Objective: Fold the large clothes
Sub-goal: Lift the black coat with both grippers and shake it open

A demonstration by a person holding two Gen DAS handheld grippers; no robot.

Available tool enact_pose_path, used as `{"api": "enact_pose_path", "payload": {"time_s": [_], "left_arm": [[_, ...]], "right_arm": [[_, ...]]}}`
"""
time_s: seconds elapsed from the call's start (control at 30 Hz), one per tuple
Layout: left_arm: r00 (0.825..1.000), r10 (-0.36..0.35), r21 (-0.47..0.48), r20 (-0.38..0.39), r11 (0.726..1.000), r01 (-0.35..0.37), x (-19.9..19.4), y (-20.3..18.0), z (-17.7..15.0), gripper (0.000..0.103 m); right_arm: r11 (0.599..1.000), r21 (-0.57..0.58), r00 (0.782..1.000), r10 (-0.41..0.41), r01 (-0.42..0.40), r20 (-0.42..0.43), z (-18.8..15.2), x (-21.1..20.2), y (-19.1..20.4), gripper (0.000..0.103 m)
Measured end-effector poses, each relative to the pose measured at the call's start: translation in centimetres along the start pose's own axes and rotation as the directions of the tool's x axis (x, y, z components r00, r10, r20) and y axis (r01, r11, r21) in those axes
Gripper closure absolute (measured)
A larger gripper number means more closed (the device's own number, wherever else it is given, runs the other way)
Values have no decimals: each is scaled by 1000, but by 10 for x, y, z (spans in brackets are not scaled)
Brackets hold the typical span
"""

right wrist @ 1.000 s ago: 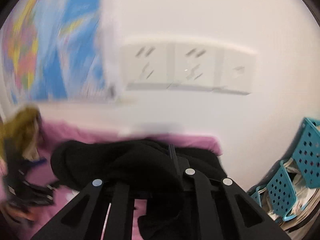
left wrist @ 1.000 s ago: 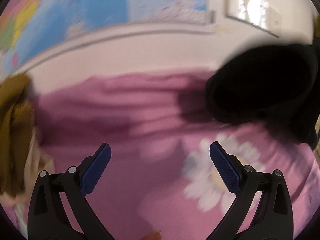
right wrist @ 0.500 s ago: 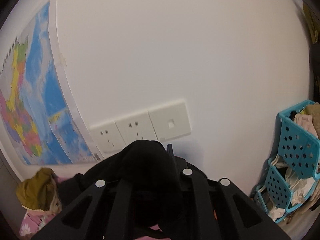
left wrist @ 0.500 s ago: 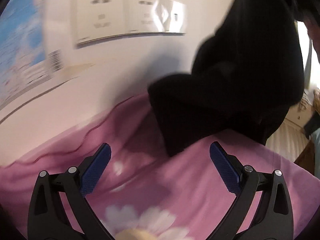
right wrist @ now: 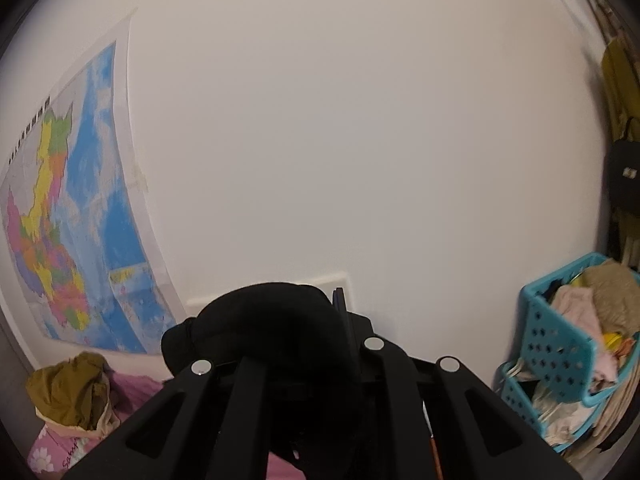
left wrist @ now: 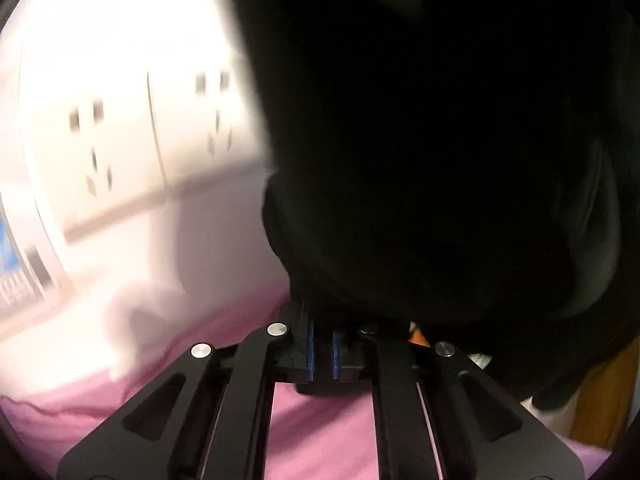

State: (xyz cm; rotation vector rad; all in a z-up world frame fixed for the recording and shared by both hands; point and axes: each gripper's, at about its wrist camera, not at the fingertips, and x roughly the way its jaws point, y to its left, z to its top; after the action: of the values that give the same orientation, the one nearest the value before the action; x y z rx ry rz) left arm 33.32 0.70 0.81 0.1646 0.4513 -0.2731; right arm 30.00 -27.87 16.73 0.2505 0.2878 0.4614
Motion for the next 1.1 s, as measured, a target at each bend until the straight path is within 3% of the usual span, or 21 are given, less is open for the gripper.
{"api": "enact_pose_path", "payload": {"time_s": [0.2, 0.37, 0.53, 0.6, 0.67, 0.8, 0.87, 1.03, 1.1], "left_arm": [[992, 15, -38, 126, 999, -11, -56, -9, 71, 97], [954, 43, -75, 296, 997, -22, -133, -14, 125, 97], [871, 136, -95, 473, 990, -103, -240, -12, 158, 97], [823, 172, -125, 542, 984, -124, -293, -5, 159, 97], [775, 212, -147, 596, 977, -154, -345, 2, 154, 97], [708, 289, -149, 644, 956, -255, -427, -1, 128, 97], [685, 327, -133, 651, 937, -322, -464, -16, 108, 97], [667, 405, -71, 625, 881, -468, -532, -44, 52, 96], [699, 406, -52, 588, 882, -469, -551, -44, 37, 96]], "right_arm": [[998, -51, 990, -33, 40, 137, 50, -76, 11, 96], [991, -119, 957, -27, 63, 287, 97, -163, 42, 96], [988, -153, 923, 26, 35, 384, 121, -243, 69, 96], [988, -157, 913, 63, 2, 402, 121, -270, 77, 96], [987, -156, 904, 105, -43, 415, 118, -290, 80, 96], [974, -172, 875, 207, -145, 438, 93, -320, 92, 96], [961, -187, 863, 268, -205, 428, 75, -331, 102, 96], [908, -224, 837, 415, -355, 357, 31, -341, 127, 95], [876, -237, 819, 479, -421, 315, 14, -340, 138, 95]]}}
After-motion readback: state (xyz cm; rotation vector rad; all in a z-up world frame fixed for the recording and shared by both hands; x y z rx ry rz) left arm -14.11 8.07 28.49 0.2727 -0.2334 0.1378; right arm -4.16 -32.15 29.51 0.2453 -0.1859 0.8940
